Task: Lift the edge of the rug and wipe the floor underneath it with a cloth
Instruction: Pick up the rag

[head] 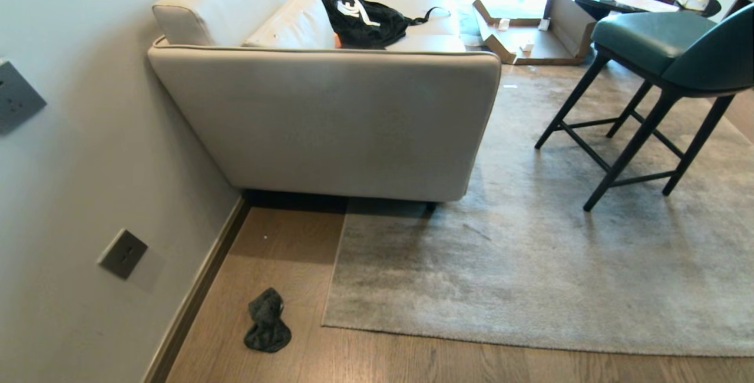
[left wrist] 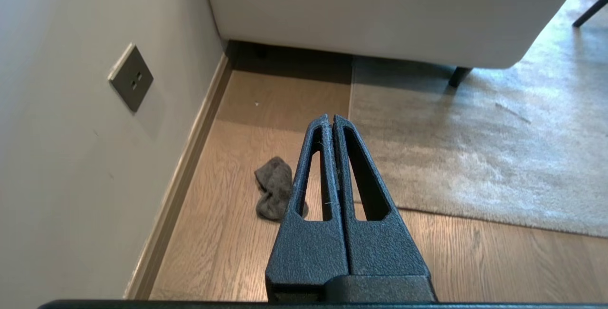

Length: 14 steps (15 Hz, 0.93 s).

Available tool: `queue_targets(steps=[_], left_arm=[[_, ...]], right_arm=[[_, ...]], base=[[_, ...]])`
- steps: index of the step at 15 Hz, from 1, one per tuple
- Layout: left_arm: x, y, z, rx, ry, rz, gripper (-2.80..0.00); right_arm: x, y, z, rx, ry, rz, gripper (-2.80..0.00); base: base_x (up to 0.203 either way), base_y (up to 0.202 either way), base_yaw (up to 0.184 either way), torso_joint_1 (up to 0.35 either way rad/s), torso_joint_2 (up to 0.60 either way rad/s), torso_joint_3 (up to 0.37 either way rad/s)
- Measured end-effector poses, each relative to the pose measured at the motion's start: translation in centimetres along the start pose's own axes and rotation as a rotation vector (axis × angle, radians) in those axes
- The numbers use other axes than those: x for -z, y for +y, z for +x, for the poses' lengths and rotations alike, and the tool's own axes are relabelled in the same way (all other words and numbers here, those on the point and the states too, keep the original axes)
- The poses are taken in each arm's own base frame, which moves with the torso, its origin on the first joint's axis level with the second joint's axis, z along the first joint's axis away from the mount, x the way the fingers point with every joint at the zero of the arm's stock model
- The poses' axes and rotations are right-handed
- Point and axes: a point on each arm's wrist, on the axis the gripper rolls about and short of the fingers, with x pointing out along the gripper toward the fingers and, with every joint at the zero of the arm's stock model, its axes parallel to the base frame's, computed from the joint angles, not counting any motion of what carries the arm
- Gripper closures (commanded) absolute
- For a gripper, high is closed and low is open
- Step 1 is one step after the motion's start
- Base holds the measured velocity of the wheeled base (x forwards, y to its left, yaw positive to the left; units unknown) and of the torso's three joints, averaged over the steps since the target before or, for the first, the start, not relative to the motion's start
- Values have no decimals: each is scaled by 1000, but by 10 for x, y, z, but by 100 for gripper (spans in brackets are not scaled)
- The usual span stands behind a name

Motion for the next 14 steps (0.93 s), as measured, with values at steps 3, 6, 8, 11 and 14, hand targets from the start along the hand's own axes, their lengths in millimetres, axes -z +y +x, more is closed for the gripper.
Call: queue_targets(steps=[3,6,8,11,14], left_arm=[[0,0,0,0,-1,-1,0],[0,0,0,0,-1,-2,0],[0,0,0,0,-2,-3,0],[0,0,0,0,-2,-5,0],[0,0,0,0,-2,-5,0]], right_arm=[[0,0,0,0,0,0,0],[0,0,0,0,-1,0,0],[0,0,0,0,0,0,0],[0,0,0,0,0,0,0],[0,0,0,0,0,0,0]], base=[[0,0,0,6,4,-197],[0,0,0,3,12,-198],[0,0,0,5,4,-197],[0,0,0,3,1,-194],[0,0,0,3,1,-197]])
